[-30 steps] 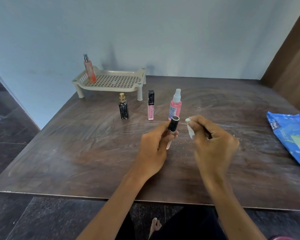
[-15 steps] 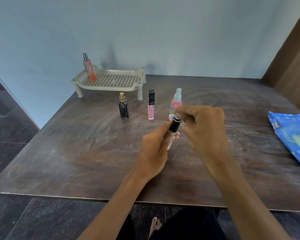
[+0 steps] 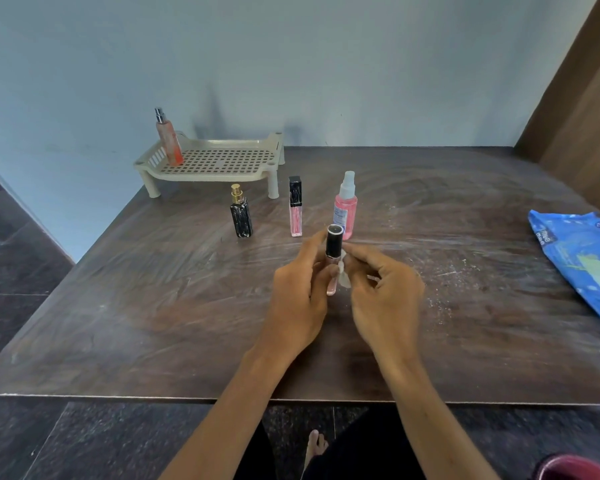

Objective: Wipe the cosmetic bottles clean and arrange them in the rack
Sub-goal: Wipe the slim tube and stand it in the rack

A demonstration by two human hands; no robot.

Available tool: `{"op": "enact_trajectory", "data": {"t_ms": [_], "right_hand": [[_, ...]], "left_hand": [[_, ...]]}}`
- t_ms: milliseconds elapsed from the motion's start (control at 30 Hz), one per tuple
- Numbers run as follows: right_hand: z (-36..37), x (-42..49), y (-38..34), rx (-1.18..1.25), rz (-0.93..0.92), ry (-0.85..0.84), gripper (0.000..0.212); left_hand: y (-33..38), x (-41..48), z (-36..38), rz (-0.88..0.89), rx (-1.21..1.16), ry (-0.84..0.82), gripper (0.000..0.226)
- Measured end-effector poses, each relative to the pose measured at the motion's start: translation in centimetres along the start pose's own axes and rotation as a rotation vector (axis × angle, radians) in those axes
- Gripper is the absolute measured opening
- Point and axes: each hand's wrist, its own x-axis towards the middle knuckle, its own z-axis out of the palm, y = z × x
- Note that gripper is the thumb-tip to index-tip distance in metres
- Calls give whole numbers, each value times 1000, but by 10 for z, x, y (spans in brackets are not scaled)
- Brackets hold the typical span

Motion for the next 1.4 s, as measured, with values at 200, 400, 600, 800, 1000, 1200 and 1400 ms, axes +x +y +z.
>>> {"op": "enact_trajectory", "data": {"t_ms": [200, 400, 600, 800, 1000, 1200, 1400], "right_hand": [[-6, 9, -6, 52, 25, -3, 18], [-1, -3, 5, 137, 107, -27, 22], [3, -7, 5, 84, 63, 5, 24], [12, -18, -3, 23, -44, 30, 24], [13, -19, -15, -48, -53, 20, 21], [22, -19, -38, -66, -173, 26, 21], [8, -21, -16, -158, -77, 16, 21]], "left_hand": [[0, 1, 0, 72, 105, 60, 38], [2, -2, 0, -48, -30, -30, 43], [20, -5, 2, -146, -355, -79, 35], [26, 3, 11, -250, -556, 223, 27], [30, -1, 12, -322, -1027, 270, 38], [40, 2, 7, -283, -1098, 272, 46], [35, -1, 6, -270, -1118, 330, 46]]}}
